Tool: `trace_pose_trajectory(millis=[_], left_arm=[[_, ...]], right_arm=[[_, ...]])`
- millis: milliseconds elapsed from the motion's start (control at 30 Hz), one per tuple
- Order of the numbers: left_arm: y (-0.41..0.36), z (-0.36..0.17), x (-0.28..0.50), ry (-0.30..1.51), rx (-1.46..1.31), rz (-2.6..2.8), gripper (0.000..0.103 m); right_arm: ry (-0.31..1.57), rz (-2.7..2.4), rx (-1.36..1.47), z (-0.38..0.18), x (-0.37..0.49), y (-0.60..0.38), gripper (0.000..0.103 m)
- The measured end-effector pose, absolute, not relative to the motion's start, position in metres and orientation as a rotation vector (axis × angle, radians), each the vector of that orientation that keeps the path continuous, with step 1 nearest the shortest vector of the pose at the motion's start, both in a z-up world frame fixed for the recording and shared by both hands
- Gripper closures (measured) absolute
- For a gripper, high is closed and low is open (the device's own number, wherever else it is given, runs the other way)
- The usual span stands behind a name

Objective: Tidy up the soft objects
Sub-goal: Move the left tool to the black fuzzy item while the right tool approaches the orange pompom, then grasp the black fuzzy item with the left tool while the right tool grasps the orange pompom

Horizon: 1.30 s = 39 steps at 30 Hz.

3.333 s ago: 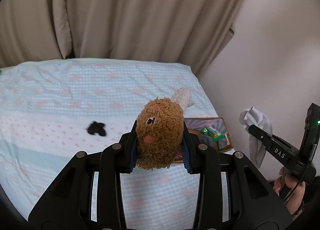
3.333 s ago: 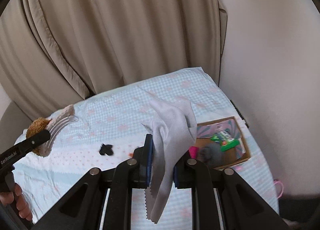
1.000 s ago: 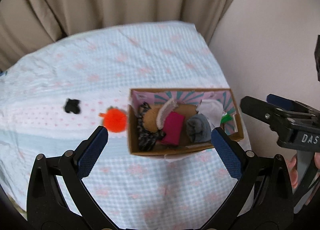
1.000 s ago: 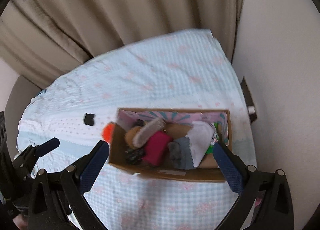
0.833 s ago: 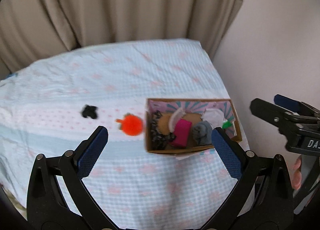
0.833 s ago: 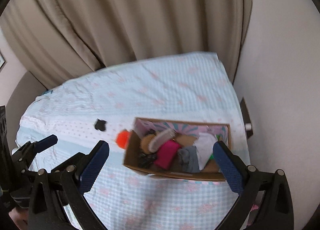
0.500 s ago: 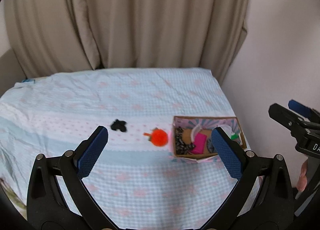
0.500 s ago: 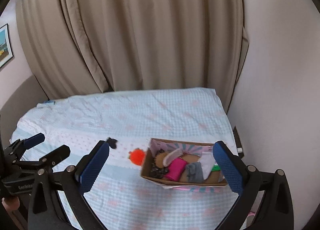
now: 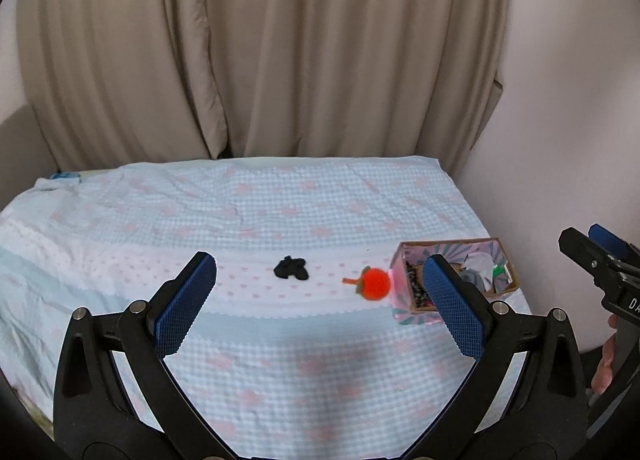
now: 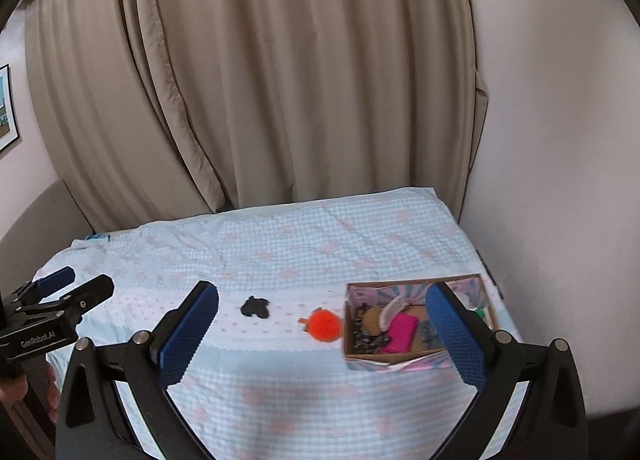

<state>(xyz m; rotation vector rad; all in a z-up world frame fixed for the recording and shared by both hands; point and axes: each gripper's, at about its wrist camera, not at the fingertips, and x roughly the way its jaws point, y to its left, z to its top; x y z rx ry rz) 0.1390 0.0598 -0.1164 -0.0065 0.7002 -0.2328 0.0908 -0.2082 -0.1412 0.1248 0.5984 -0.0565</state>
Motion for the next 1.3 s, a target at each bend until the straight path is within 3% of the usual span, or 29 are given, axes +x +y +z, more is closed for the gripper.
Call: trace_pose_trajectory(millis=[300, 533, 1067, 1300], left_arm=[[0.118, -0.174, 0.207, 0.760, 0.030, -0.344, 0.000], [0.135, -0.249, 0.274, 0.804, 0.044, -0.392, 0.000], [0.069, -0.462, 0.388, 0.895, 0.092, -0.446, 0.004], [0.041, -0.525, 0.418, 0.931, 0.116, -0.415, 0.011]], right_arm=[[0.590, -0.151, 0.193, -0.189, 0.127, -0.139, 0.000], [0.628, -0.200, 0.242, -0.256, 0.170, -0.106, 0.000], [0.707, -0.461, 0.461, -0.466, 0.275, -0.144, 0.000], [0.699, -0.552, 0.559, -0.523, 0.306, -0.176, 0.016]])
